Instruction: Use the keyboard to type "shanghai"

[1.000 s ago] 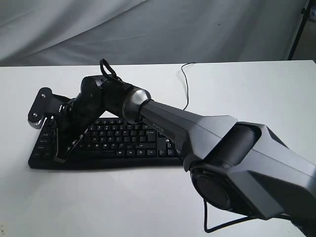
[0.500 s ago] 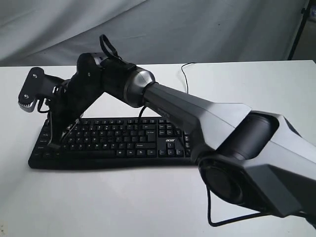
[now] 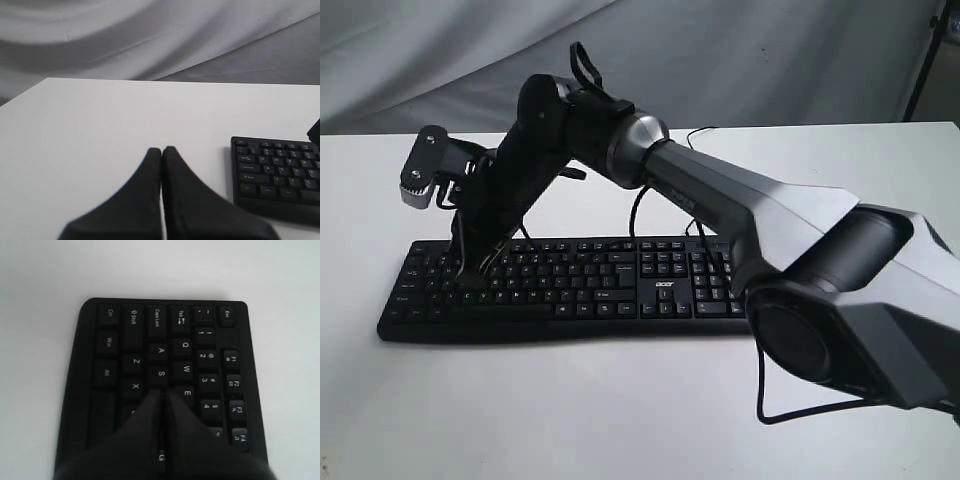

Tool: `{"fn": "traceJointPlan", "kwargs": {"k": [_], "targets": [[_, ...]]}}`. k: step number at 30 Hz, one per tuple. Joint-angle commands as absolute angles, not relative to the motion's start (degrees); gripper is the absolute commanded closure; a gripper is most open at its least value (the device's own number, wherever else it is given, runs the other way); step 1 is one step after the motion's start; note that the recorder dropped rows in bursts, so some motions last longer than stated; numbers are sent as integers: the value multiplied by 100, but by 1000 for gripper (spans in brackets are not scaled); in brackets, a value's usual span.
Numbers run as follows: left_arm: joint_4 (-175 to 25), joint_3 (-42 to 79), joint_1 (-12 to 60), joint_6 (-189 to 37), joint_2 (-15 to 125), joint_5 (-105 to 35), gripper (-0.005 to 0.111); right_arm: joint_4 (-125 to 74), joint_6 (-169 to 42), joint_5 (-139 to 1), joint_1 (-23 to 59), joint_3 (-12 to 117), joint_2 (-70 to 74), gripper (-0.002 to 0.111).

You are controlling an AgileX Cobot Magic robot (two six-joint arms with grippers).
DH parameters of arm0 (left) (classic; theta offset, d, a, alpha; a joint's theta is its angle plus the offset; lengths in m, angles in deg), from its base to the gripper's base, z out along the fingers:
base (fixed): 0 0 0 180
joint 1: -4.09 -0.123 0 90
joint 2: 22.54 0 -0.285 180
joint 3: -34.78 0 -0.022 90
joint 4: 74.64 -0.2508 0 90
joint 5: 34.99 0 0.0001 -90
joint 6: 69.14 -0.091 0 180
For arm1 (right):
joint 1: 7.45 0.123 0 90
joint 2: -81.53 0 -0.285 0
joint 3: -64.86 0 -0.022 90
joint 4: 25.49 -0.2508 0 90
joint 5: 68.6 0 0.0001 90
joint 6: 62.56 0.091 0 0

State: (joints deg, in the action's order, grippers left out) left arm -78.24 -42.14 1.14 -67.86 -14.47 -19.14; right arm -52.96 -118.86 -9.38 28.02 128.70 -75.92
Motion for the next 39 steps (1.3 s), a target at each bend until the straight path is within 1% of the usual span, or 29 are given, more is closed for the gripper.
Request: {"fn": "traceJointPlan", "kwargs": {"k": [1,7,13,16,23,26,30,39], "targets": [[-7820,-4243,99,-6775,-1475,-1975,106,-5329,-11911,-602,2801,12905,-7482,108],[-7820,-4243,99,-6775,-1475,-1975,106,-5232,-11782,-260,2801,12905,-7432,108],[-7820,-4243,99,-6775,-1475,-1975,106,-5193,-11760,-426,2801,12658,-7282,108],[-7820,-4243,99,-6775,-1475,-1975,106,-5193,-11866,-859,2801,12049,-6921,108],[-7820,-4243,99,-6775,-1475,-1975,106,-5193,-12371,-2635,2796,9697,-5799,108],[-7820,-4243,99,-6775,-1475,-1975,106,-5332,-12621,-3130,2781,9105,-5548,108],[-7820,-4243,99,-6775,-1475,-1975,106,-5754,-12813,-3172,2694,9025,-5607,108],[-7820,-4243,99,-6775,-1475,-1975,106,-6029,-13007,-3278,2605,9040,-5865,108]]}}
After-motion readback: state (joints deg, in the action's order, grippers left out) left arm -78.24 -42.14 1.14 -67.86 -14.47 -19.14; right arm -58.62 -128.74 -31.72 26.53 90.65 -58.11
